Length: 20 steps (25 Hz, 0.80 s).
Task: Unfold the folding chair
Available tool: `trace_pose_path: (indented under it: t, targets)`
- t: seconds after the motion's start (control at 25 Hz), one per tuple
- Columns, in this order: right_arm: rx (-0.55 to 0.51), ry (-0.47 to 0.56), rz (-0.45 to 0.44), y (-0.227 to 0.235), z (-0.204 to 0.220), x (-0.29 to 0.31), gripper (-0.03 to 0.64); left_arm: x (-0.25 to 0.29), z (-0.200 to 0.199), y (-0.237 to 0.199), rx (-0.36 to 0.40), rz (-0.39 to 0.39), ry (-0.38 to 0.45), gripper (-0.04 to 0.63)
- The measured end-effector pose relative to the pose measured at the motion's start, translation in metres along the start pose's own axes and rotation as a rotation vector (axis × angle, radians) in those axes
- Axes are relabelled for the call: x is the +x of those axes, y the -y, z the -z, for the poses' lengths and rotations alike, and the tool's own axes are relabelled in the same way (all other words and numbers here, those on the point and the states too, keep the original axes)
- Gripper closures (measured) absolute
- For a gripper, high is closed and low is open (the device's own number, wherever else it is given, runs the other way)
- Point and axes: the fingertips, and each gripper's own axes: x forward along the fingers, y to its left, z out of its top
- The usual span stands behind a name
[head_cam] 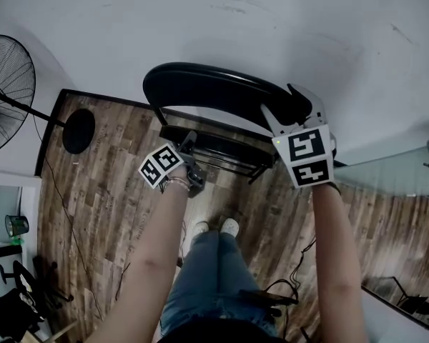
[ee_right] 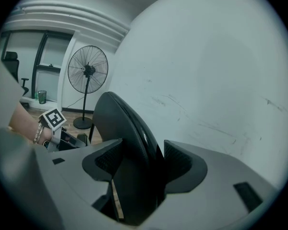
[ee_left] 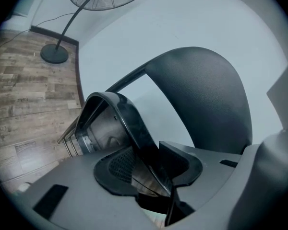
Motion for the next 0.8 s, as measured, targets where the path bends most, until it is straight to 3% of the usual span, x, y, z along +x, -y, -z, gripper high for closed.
trace_pose_path:
  t: [0.36,0.68,0.72,0.8]
  targets:
    - [0.023,-0.006,0.015,0.003,0.002,0.006,0.344,-0.013,0.006,-0.008,-0.019,0.072,0.004,0.461]
    - [0.016,-0.013,0.014,0.003,0.007,0.013,0.341,-0.039,0.023,-0.025,-0.028,0.135,-0.057,0.452]
    - [0.016,-0.009,0.012,0.001,0.008,0.012,0.341,-0.043,0.026,-0.024,-0.016,0.150,-0.052,0.443]
    - [0.012,0.001,0.019,-0.001,0.008,0.009,0.341,-0.048,0.027,-0.019,-0.037,0.207,-0.028,0.365]
